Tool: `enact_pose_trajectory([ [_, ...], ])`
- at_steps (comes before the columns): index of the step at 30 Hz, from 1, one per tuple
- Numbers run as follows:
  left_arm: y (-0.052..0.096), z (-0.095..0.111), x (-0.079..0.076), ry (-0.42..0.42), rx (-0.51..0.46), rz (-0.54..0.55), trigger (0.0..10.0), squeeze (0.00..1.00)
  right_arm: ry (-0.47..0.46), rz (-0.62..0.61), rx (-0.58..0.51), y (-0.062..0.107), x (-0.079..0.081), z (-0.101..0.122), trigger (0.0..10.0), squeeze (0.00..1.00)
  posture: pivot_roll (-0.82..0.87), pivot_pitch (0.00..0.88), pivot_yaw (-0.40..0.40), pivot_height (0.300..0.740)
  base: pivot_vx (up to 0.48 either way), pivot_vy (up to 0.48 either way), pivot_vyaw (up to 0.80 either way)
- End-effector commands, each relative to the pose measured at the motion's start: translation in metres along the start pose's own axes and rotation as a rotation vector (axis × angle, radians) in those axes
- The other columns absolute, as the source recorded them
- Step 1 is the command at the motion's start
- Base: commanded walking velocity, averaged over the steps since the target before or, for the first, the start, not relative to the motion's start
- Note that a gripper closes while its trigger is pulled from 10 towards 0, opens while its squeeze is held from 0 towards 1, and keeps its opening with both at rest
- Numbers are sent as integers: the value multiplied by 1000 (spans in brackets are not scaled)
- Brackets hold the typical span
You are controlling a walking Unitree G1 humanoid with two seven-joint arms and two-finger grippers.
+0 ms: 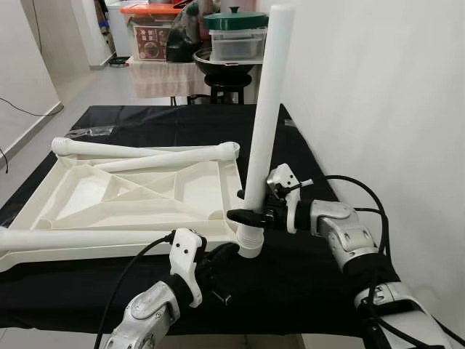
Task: Building children table
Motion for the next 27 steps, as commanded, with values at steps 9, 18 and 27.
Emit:
enact_pose_trajectory([
  [9, 2, -5, 0, 11, 6, 7, 10000, 0, -26, -69, -44, 2, 8, -9, 0, 0, 67, 0, -62, 740, 0, 0, 0],
  [18, 6, -6, 6, 0, 13, 13, 10000, 0, -210, -817, 48, -2, 10, -54, 0, 0, 16, 0, -34, 740, 0, 0, 0],
  [27, 3, -3, 7, -7, 1, 24, 10000, 0, -170, -777, 111, -10, 21, -58, 10000, 875, 47, 0, -50, 740, 0, 0, 0],
])
Point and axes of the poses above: a point about 5 cm out from each wrist's last joint towards the gripper, its own y axis pointing back from the gripper into the wrist, its own z axis along the axis of the wrist's last joint, x = y × z, the point moved 4 cm from there along -y, pointing out of the wrist towards the gripper, and after that the axes turned 4 degrees about y, right-handed, at the moved point
